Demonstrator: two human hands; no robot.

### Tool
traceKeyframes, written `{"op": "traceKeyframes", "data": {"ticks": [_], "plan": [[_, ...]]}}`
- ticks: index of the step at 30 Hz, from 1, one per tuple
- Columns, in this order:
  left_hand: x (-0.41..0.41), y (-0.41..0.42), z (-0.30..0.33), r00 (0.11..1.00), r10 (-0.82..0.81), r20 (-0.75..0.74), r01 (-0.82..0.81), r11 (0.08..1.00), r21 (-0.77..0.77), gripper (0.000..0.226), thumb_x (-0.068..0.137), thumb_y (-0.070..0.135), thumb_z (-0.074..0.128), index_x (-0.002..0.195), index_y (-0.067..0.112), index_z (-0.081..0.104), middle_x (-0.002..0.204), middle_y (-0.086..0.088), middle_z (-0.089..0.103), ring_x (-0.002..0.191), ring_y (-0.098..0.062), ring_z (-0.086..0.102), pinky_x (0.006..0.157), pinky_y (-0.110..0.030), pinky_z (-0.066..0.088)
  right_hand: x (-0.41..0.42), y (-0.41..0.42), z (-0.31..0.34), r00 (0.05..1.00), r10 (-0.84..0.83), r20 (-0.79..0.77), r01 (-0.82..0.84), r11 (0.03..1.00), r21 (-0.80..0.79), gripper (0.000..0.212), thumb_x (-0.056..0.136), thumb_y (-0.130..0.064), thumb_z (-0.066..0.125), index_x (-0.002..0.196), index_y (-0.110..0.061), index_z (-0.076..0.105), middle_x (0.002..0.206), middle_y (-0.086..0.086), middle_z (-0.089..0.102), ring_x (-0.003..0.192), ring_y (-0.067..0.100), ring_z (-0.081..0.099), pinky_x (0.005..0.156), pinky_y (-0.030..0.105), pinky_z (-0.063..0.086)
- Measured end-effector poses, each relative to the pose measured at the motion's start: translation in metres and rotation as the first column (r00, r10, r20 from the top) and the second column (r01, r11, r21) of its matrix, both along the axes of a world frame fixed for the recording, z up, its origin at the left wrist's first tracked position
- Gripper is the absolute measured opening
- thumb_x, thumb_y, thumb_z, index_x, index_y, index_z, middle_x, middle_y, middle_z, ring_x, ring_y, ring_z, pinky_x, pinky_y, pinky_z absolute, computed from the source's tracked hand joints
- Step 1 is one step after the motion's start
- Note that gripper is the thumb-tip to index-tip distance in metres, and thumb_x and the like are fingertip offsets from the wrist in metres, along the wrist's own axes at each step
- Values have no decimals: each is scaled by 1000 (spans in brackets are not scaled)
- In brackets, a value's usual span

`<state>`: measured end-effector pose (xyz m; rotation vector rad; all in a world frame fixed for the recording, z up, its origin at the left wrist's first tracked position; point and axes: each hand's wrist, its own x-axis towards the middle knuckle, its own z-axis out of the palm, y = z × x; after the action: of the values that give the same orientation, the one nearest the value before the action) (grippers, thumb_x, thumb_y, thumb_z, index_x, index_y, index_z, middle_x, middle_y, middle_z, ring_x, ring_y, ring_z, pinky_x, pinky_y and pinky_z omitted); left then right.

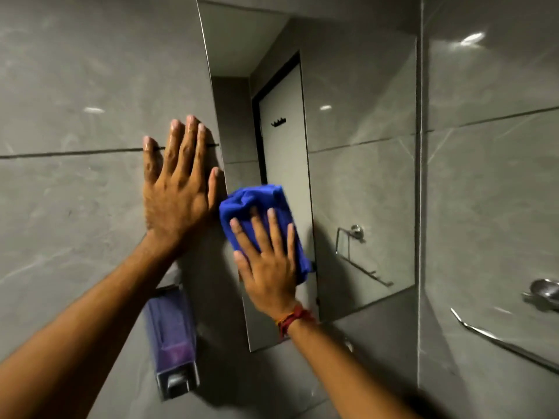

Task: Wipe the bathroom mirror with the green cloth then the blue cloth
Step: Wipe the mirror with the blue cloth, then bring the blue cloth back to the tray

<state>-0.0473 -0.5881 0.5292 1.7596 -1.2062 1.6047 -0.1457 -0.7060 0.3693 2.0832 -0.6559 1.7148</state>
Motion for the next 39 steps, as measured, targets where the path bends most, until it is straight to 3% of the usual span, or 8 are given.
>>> {"op": "traceKeyframes", "data": {"ticks": [7, 10, 15, 21, 27, 32, 35, 39], "plan": [[3, 1, -8, 1000, -18, -14, 18, 999, 44, 70, 105, 52, 14, 163, 16, 0, 173, -5, 2, 161, -25, 2, 128, -57, 5, -39, -18, -148, 996, -46, -75, 54, 992, 112, 62, 102, -55, 40, 160, -41, 23, 169, 0, 26, 159, 30, 19, 123, 62, 20], [2, -1, -8, 999, -23, -28, 24, 999, 37, 70, 105, 52, 13, 163, 17, -2, 173, -5, 1, 161, -25, 2, 128, -60, 7, -83, -65, -133, 980, -131, 149, 71, 932, 356, 60, 105, -46, 35, 155, -15, 36, 159, 17, 44, 149, 38, 37, 119, 61, 32], [0, -1, -8, 999, -39, -27, 40, 999, 36, 70, 104, 53, 14, 163, 17, -1, 173, -5, 2, 161, -26, 2, 127, -62, 9, -172, -132, -79, 749, -246, 615, -386, 592, 707, 62, 109, -27, 39, 162, -6, 15, 172, 15, 9, 161, 31, 9, 131, 42, 8], [-10, 7, -2, 997, -38, -61, 44, 993, 106, 72, 104, 56, 11, 163, 17, -1, 173, -7, 2, 161, -28, 4, 126, -63, 10, -150, -85, -61, 307, -178, 935, -901, 261, 346, 64, 107, -51, 24, 164, -25, 10, 172, 6, 14, 157, 31, 24, 125, 52, 30], [-41, 41, -31, 974, -113, -197, 164, 950, 265, 69, 101, 47, 25, 161, 14, 23, 170, -19, 17, 158, -37, 17, 126, -60, 12, -120, 22, -129, 223, -275, 935, -973, -3, 231, 60, 102, -60, 31, 148, -27, 47, 142, 2, 60, 126, 24, 59, 111, 43, 47], [-94, 102, -227, 547, -278, -789, 696, 675, 245, 45, 96, 39, 54, 130, 11, 63, 124, -13, 70, 111, -32, 66, 98, -37, 50, -91, 141, -201, 226, -248, 942, -954, -250, 164, 50, 98, -57, 40, 98, -26, 79, 99, 0, 80, 93, 20, 74, 86, 32, 57], [-92, 158, -337, 110, 76, -991, 724, 677, 132, 59, 90, 48, 67, 137, 13, 58, 123, -12, 71, 109, -29, 68, 96, -37, 52, -74, 219, -243, 337, -305, 891, -857, -492, 156, 69, 99, -67, 25, 132, -23, 66, 124, 6, 75, 112, 21, 71, 105, 36, 47], [-68, 241, -444, -212, 167, -963, 587, 810, 11, 41, 87, 7, 67, 128, 7, 62, 116, -16, 73, 99, -26, 67, 93, -40, 55, -55, 312, -298, 559, -155, 815, -716, -585, 380, 76, 99, -66, 18, 161, -23, 29, 162, -21, 34, 145, 2, 42, 126, 27, 23]]}}
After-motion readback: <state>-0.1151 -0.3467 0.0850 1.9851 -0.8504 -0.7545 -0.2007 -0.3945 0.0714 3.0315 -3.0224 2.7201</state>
